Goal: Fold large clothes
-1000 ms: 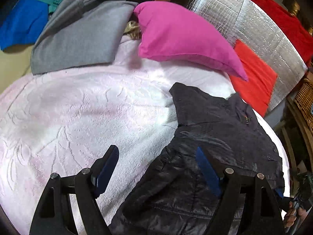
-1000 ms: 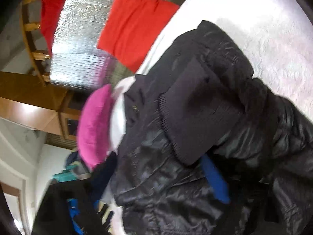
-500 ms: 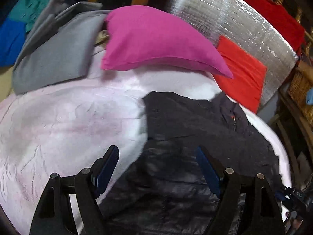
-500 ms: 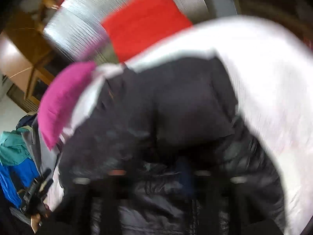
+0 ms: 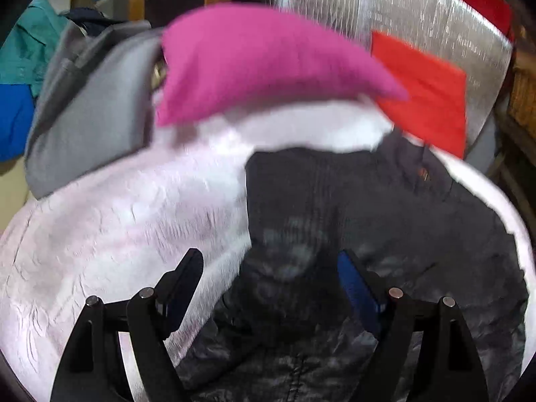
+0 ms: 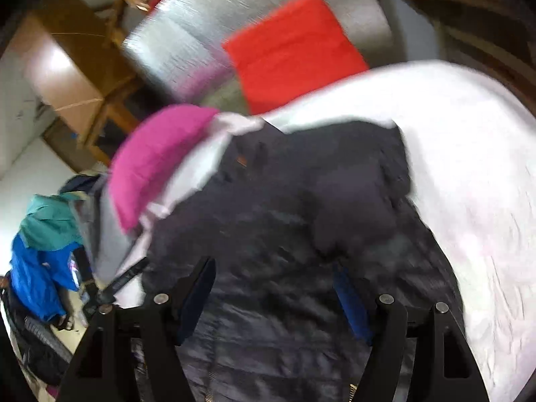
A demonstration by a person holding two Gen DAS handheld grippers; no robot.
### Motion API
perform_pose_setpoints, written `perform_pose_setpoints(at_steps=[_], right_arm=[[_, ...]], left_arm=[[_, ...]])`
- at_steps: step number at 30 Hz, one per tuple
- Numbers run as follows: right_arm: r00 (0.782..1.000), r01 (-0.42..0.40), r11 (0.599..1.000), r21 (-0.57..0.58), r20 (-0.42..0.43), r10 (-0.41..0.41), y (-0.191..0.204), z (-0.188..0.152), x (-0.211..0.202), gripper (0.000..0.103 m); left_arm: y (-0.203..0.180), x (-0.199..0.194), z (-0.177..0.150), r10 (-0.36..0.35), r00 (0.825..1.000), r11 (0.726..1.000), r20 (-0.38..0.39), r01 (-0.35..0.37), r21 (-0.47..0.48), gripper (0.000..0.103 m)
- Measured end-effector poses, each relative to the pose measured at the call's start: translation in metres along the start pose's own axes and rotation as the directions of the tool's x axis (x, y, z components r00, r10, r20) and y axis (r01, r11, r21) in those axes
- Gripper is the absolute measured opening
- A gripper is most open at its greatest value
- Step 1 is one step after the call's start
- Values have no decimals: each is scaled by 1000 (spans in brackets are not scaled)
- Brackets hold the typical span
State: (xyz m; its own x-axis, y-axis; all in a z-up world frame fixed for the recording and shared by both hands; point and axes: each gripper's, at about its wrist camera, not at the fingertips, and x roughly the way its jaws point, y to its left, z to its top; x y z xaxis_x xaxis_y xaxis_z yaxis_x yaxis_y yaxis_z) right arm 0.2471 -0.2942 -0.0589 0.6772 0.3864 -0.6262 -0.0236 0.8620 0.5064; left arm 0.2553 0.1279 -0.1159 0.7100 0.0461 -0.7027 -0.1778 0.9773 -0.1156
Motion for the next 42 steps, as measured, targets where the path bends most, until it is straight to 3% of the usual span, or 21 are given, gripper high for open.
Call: perform_pose_setpoints(at_steps=[4,6,8,10,13,18,20,23,25,29,31,32,34,36,39,42], right_arm=[[999,-33,999,-8,8,33,10,18,28,77],[999,-18,1000,12,-36,18,-1,22,60,77],[994,32,998,62,-107,-26,-21,16,86,76],[988,37,992,120,-154,-18,-41,9,103,74],[991,22,992,121,-135,-6,-37,15,97,74],[998,17,999,47,-60,-14,-18,34,82,75],[995,54,997,50,-82,-50,-24,35,94,76],[986,77,993,90,-155,-63,-46,25,115,76],[989,67,995,69,-137,-57,-43,26,113,76],[995,35,998,52,-93,-31,-33,32,98,76],[996,36,999,35,-80,-34,-28,29,95,78],[991,74,997,20,-113,-72,-30,25,105,79],[984,86,996,27,-158,-80,-36,20,116,79],[989,77,997,29,-127,-73,-32,22,108,79],[995,42,999,22,-91,-40,-26,28,93,79],[997,27,999,17,-73,-26,-25,27,87,79]], left_arm=[[-5,21,-5,27,996,999,-81,-24,38,84],[-6,32,-11,58,993,997,-106,-51,65,84],[-4,38,-18,46,993,997,-105,-39,68,85],[-3,38,-20,41,994,997,-102,-34,68,87],[-2,28,-15,43,994,998,-98,-37,60,86],[-2,7,-11,33,999,998,-2,-33,46,86],[-1,20,-15,47,997,998,-69,-43,46,86],[14,31,-22,-32,991,999,-133,29,-27,86],[27,20,-19,-76,992,994,-98,68,-88,86],[51,4,-12,-74,997,985,-17,70,-159,86],[53,21,-14,-31,995,990,-97,17,-142,86],[54,32,-15,-29,989,991,-143,10,-132,86],[55,38,-17,-39,985,989,-166,15,-147,86],[55,29,-14,-29,989,989,-142,8,-150,86],[54,6,-9,-19,999,989,-47,12,-146,86],[43,1,-9,-45,999,993,-23,42,-111,86]])
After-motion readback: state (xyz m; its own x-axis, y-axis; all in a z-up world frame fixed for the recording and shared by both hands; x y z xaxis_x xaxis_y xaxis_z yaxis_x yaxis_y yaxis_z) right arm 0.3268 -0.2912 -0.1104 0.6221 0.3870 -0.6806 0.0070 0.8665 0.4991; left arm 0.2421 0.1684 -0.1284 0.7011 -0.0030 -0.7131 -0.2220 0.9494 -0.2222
